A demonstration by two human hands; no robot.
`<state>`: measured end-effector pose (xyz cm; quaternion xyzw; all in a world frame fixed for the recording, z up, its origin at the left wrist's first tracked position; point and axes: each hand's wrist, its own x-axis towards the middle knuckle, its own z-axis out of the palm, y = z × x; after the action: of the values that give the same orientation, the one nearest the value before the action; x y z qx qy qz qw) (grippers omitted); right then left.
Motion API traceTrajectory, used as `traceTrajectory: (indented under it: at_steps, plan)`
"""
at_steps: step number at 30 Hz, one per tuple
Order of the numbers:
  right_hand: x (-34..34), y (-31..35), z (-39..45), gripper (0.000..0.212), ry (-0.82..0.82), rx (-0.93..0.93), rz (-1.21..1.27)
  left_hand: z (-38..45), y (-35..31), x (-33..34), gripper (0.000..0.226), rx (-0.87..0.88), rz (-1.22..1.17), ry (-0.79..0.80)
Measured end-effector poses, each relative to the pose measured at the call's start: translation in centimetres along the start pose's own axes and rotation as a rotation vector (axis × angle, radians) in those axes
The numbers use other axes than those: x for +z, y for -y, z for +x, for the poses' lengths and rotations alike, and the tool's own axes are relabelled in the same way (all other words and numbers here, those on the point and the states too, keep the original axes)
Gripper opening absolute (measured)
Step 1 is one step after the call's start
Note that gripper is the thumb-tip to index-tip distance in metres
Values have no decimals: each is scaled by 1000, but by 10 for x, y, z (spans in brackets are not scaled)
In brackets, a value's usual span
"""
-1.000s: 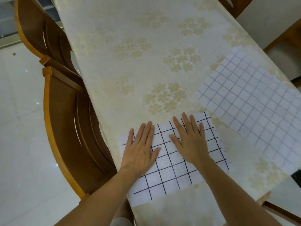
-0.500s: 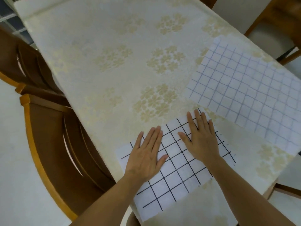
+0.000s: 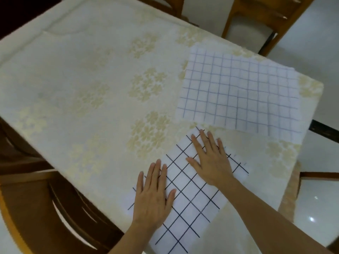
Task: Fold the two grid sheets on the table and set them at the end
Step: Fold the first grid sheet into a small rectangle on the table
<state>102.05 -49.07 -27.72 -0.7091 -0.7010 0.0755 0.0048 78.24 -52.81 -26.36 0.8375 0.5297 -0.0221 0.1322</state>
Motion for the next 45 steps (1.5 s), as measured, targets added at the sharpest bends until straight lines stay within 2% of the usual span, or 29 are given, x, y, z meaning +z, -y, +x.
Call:
traceTrajectory:
  at_steps: [3,7,10,14,20,27,30,37,45]
  plan:
    - [-9,-10,-18,67,-18,45,42,21,-4,-15,61,92,-48,-55]
    - [-15,-37,-57,60,-34,168,78,81,-17,-33,43,448,-22,-109]
    - [-15,-54,-77,57,-36,257,78,130,-33,-37,40,696,49,-107]
    - [-12,-69,-78,48,-92,331,85,183,-57,-40,42,896,217,-96]
    - [-3,-74,-62,28,-153,343,105,218,-72,-43,36,928,312,-41]
    - [-4,-79,-45,34,-154,345,92,228,-82,-46,44,878,322,35]
    - [-4,-79,-44,40,-138,306,70,229,-84,-47,41,891,335,46]
    - [-11,-80,-41,27,-167,344,189,233,-83,-50,32,918,280,38]
    - [-16,-81,-24,40,-174,301,297,236,-82,-57,18,1011,232,-40]
